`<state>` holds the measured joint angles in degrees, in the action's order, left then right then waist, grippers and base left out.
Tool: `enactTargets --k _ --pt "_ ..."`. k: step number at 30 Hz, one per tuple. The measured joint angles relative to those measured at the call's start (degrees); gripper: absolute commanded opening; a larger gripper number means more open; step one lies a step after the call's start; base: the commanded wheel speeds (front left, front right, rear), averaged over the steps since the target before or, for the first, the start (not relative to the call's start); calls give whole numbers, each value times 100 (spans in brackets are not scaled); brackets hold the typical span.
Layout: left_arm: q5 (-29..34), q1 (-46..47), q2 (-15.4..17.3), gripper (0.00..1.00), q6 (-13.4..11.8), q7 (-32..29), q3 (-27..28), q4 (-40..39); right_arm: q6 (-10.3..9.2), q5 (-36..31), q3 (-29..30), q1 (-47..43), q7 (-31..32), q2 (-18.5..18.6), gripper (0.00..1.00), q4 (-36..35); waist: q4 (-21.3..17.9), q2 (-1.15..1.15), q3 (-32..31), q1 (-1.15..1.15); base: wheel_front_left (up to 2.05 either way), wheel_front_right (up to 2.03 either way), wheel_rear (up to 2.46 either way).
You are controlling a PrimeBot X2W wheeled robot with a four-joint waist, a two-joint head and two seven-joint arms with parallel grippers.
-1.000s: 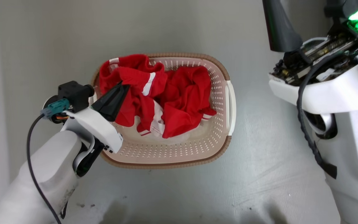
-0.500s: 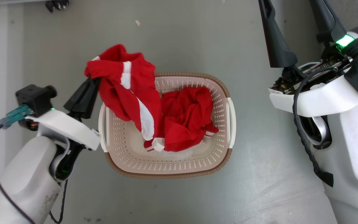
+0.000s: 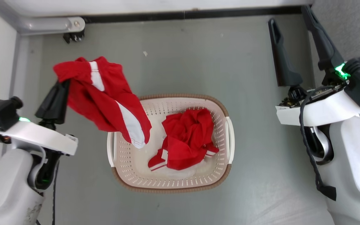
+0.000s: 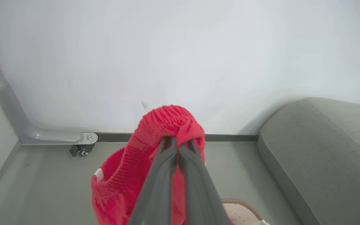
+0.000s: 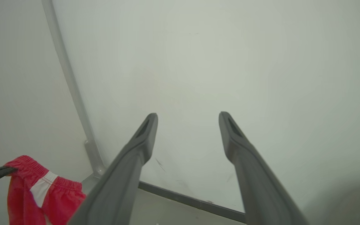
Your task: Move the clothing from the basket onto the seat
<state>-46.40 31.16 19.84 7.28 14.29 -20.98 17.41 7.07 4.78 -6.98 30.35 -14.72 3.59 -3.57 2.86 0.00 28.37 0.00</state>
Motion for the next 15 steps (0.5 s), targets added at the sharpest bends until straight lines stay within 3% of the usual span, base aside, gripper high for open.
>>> enactTargets --k 15 --pt "769 -710 -167 0 -1 2 1386 -758 0 180 115 -578 0 -18 100 254 -59 0 -767 0 0 0 0"
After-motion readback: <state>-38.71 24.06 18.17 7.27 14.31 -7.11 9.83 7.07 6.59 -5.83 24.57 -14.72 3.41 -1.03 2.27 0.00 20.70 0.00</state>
